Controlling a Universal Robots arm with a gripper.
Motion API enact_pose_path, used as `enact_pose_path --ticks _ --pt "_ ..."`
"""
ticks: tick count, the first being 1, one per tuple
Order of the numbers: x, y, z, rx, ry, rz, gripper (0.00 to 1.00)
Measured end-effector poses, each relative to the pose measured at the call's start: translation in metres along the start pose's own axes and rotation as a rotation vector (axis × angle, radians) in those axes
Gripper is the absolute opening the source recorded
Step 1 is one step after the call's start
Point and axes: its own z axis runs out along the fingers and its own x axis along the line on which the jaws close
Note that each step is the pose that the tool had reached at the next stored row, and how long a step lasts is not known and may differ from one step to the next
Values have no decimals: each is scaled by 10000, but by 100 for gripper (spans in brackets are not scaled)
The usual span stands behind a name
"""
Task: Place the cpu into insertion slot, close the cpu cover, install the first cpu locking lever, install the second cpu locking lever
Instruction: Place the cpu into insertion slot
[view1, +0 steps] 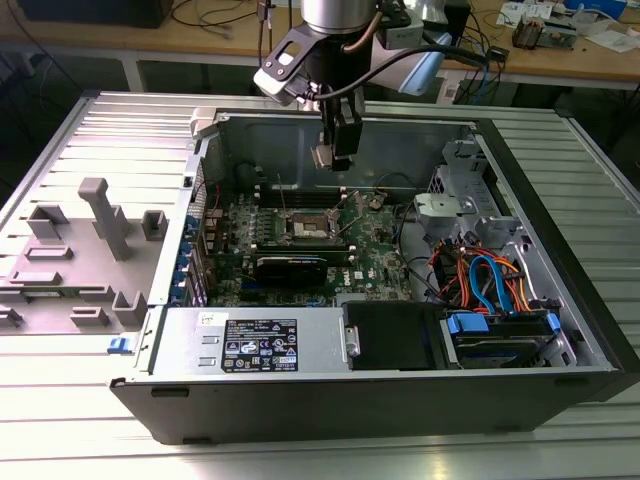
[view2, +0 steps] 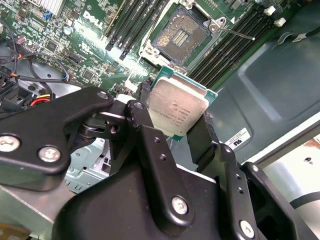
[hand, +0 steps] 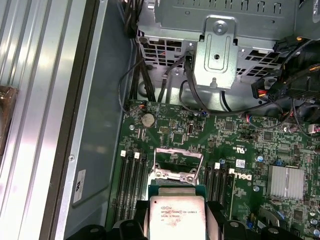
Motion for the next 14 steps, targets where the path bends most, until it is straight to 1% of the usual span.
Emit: enact_pose_path --ticks 4,6,8,11,14 --pt "0 0 2 -1 0 1 54" --pt "0 -1 15 -2 -3 42 54" --pt "0 -6 53 -3 -14 154 54" --pt "-1 -13 111 -5 -19 218 54" --pt "-2 -27 203 -5 -22 245 54"
